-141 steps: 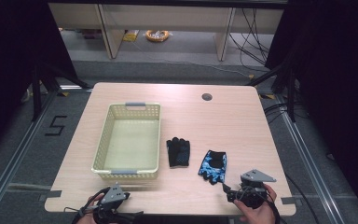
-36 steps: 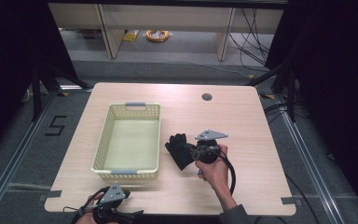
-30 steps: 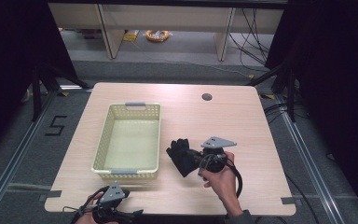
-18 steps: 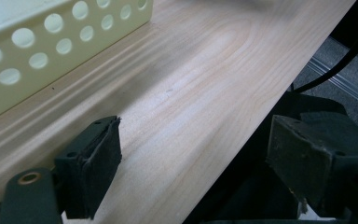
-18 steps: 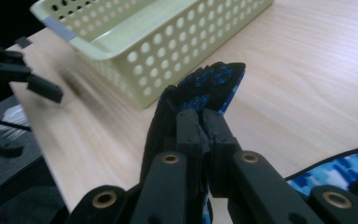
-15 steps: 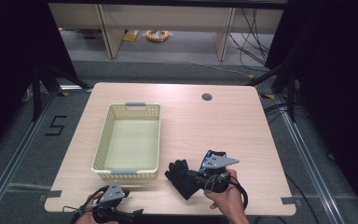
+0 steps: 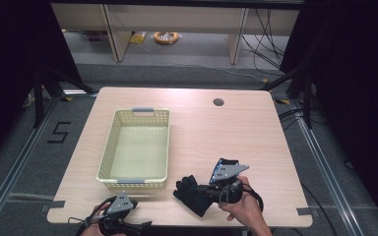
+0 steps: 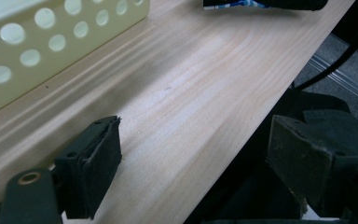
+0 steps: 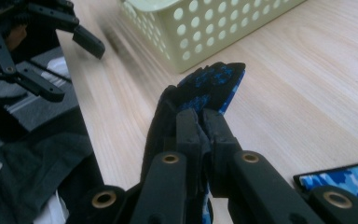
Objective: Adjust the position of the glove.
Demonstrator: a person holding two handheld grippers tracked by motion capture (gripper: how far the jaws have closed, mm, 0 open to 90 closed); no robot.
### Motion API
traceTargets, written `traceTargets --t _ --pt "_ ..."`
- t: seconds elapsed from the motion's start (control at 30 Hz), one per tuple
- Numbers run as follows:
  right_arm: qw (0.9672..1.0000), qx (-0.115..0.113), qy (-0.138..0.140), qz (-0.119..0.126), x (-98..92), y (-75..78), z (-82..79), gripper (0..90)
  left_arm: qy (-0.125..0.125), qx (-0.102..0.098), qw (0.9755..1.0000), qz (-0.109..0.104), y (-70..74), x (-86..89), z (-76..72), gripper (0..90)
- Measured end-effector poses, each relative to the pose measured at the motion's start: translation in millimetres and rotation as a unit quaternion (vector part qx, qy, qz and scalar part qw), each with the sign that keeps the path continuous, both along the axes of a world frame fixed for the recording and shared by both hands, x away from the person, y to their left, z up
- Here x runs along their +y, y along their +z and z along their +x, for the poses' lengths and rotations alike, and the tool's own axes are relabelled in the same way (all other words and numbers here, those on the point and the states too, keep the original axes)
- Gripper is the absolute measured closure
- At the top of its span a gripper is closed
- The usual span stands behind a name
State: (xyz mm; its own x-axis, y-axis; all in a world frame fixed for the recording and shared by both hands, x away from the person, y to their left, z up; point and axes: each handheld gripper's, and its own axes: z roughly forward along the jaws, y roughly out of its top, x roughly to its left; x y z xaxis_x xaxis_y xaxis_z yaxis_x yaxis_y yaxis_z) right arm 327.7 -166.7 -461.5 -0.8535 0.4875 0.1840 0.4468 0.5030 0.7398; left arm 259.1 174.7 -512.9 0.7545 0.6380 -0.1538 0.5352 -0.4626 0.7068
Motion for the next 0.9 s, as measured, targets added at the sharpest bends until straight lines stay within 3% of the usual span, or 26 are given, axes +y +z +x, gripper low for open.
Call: traceTargets --t 0.1,0.13,0.17,0.27,0.37,0.4,0.43,0.57,0.6,0.73,0.8,0.83,0.87,0.9 --pt "0.9999 0.011 0.007 -0.008 0.2 -1.5 7.2 86.6 0.015 -0.001 0.9999 -0.004 -1.3 -1.1 1.2 16.9" --pt "0.9997 0.003 0.024 -0.009 0.3 -3.8 12.3 86.6 0.011 0.000 0.9999 -0.008 -1.1 -0.9 1.2 16.9" --pt "0.9996 0.017 0.018 -0.010 0.7 -4.2 13.1 86.6 0.015 -0.001 0.9998 -0.012 -1.9 -1.3 1.0 16.9" --pt "0.9991 0.013 0.033 -0.023 1.6 -8.8 21.2 86.5 0.014 0.000 0.9998 -0.011 -1.5 -1.6 1.4 16.9" --pt "0.9972 0.021 0.049 -0.053 3.1 -14.3 26.7 86.4 0.013 0.005 0.9999 -0.004 -2.3 -1.8 0.7 16.9" --pt "0.9969 0.015 0.058 -0.051 3.9 -17.2 29.2 86.4 0.007 -0.001 1.0000 -0.001 -1.8 -1.4 0.8 16.9" --pt "0.9953 0.023 0.063 -0.070 5.7 -22.2 33.9 86.3 0.005 -0.002 1.0000 0.003 -0.8 -1.0 1.6 16.9" --pt "0.9930 0.024 0.085 -0.079 7.2 -29.3 41.8 85.7 0.010 -0.001 0.9999 -0.008 -1.9 -2.3 0.0 16.9" --pt "0.9926 0.023 0.088 -0.080 8.2 -30.7 43.1 85.3 0.005 -0.003 1.0000 0.003 -1.1 -0.6 0.9 16.9" --pt "0.9922 0.024 0.087 -0.086 9.1 -34.8 46.1 82.4 0.007 -0.002 1.0000 -0.003 -1.4 -2.0 0.6 17.0" --pt "0.9929 0.023 0.076 -0.088 8.2 -35.0 45.8 78.1 0.013 0.006 0.9998 -0.011 -2.6 -3.5 -1.2 16.9" --pt "0.9938 0.025 0.063 -0.088 7.8 -34.9 45.4 76.1 0.012 0.000 0.9999 0.001 -2.3 -2.4 -0.3 16.9" --pt "0.9939 0.017 0.065 -0.088 6.8 -33.8 46.3 72.4 0.010 -0.001 0.9999 0.002 -1.1 -2.1 0.0 16.9" --pt "0.9952 0.017 0.045 -0.086 5.3 -31.4 45.1 66.7 0.006 -0.004 0.9999 -0.007 -0.3 -2.4 -0.4 16.9"
